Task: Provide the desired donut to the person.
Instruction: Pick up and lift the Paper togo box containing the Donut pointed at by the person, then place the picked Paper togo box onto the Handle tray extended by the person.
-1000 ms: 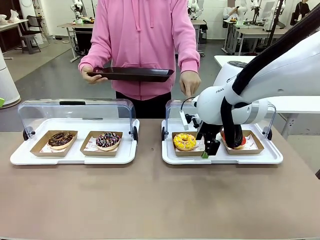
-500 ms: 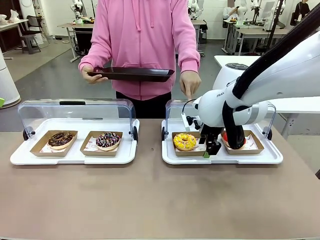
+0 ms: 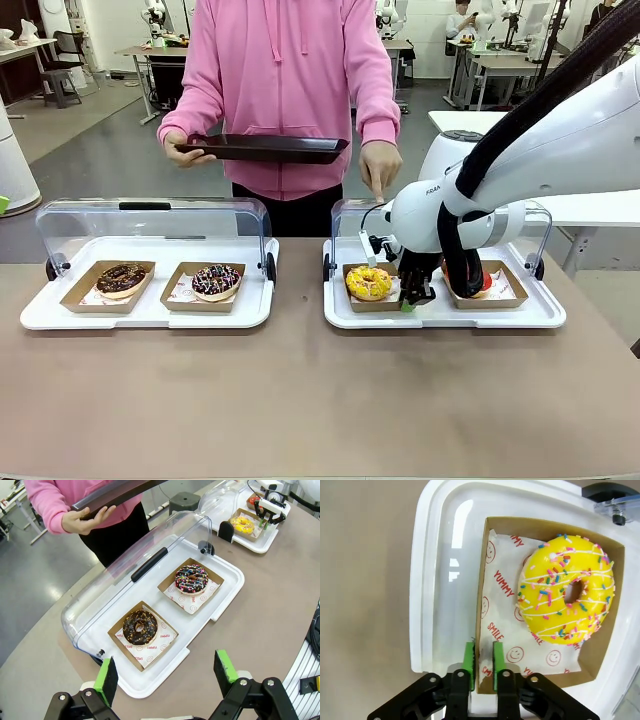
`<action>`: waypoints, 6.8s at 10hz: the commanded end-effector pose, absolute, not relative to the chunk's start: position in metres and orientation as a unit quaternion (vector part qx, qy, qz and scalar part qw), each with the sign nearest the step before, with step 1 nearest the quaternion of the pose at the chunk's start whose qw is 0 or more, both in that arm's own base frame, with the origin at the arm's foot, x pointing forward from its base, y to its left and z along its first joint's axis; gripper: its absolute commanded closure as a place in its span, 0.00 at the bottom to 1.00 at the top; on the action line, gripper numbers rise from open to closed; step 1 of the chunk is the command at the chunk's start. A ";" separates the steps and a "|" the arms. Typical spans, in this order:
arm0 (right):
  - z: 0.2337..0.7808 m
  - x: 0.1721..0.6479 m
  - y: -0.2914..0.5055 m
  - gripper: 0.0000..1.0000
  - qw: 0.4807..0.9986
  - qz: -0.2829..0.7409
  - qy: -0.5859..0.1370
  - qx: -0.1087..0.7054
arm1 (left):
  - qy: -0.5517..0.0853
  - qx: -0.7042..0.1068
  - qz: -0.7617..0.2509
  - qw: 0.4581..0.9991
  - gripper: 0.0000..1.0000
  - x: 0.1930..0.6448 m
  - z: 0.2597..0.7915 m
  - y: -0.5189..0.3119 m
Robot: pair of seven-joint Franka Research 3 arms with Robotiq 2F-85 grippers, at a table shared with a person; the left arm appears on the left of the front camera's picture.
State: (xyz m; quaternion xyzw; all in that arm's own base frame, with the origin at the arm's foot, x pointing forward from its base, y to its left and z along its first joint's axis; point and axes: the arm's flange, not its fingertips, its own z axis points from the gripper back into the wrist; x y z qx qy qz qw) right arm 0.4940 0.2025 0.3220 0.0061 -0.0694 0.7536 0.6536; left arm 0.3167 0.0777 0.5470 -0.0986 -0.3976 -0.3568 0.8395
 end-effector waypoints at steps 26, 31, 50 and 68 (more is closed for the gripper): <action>0.562 0.267 0.096 1.00 0.557 0.798 -0.222 -0.058 | -0.397 -0.101 -0.356 0.840 0.00 0.317 0.547 0.079; 0.562 0.267 0.096 1.00 0.557 0.798 -0.222 -0.058 | -0.397 -0.101 -0.356 0.840 0.00 0.317 0.547 0.079; 0.562 0.267 0.096 1.00 0.557 0.798 -0.222 -0.058 | -0.397 -0.101 -0.356 0.840 0.00 0.317 0.547 0.079; 0.537 0.551 0.344 0.99 0.724 0.675 -0.116 -0.078 | -0.397 -0.101 -0.356 0.840 0.00 0.317 0.547 0.079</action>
